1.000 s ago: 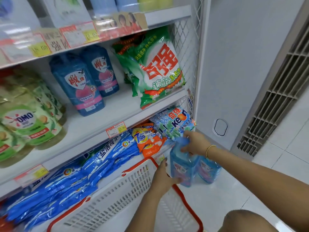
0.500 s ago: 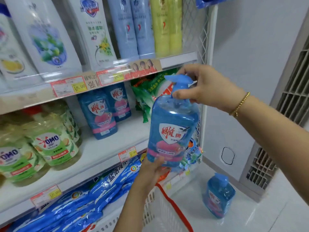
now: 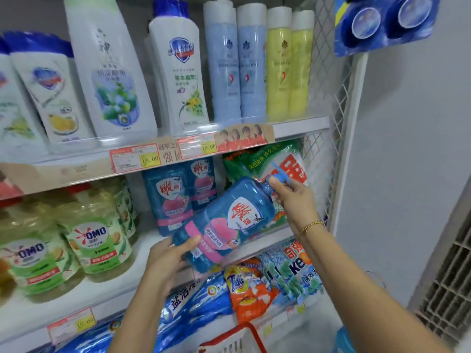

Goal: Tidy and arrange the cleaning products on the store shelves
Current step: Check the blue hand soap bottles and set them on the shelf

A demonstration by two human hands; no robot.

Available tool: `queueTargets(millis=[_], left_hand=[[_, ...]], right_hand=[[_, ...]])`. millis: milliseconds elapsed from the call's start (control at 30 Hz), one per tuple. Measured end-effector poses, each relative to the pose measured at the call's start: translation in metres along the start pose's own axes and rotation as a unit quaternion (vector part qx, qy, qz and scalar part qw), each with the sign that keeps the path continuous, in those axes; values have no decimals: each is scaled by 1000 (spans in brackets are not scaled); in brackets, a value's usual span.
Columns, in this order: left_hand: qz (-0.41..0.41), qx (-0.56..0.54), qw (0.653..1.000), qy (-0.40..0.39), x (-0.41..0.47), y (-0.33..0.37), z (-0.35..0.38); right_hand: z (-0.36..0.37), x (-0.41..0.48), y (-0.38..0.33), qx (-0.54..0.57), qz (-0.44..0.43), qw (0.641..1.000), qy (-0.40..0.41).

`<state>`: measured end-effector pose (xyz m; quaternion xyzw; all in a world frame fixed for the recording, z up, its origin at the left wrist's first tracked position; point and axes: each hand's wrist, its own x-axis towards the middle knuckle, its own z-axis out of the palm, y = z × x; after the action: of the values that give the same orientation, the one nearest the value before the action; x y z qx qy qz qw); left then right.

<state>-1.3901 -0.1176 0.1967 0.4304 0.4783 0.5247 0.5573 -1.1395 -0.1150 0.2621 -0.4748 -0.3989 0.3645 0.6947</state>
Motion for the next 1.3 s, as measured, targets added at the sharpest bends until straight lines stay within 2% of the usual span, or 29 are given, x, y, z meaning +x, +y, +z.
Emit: queueTargets(millis=[167, 300, 400, 500, 600, 633, 700, 733, 800, 900, 967, 1067, 1200, 1300], left_hand=[[3, 26, 999, 28, 36, 18, -10], [1, 30, 999, 32, 65, 16, -7], [-6, 14, 999, 40, 77, 5, 0], [-9, 33, 999, 23, 88, -11, 11], [-49, -36, 998, -8, 88, -29, 26], [-53, -27, 998, -7, 87, -32, 29], [-27, 100, 995, -7, 83, -30, 30], [-3, 188, 982, -1, 83, -28, 28], [37, 348, 937, 7, 85, -27, 25], [69, 456, 887, 29, 84, -30, 30], [80, 464, 881, 34, 84, -32, 31], [72, 439, 893, 67, 86, -31, 18], [89, 364, 902, 212, 93, -15, -15], [98, 343, 901, 247, 104, -4, -30]], right_hand=[[40, 37, 10, 102, 30, 994, 2], [63, 70, 16, 35, 43, 998, -26], [74, 81, 18, 38, 53, 995, -70], [91, 91, 10, -5, 6, 991, -130], [116, 94, 1, -85, -64, 977, -183], [121, 92, 1, -100, -86, 970, -202], [124, 88, 3, -85, -89, 970, -208], [123, 85, 6, -88, -90, 971, -202], [114, 76, 22, -141, -110, 966, -186], [101, 47, 62, -137, -136, 970, -148], [94, 25, 98, -124, -94, 980, -120], [86, 6, 137, -181, -66, 976, -103], [85, 18, 135, -182, -52, 973, -135], [83, 41, 126, -175, -15, 968, -181]])
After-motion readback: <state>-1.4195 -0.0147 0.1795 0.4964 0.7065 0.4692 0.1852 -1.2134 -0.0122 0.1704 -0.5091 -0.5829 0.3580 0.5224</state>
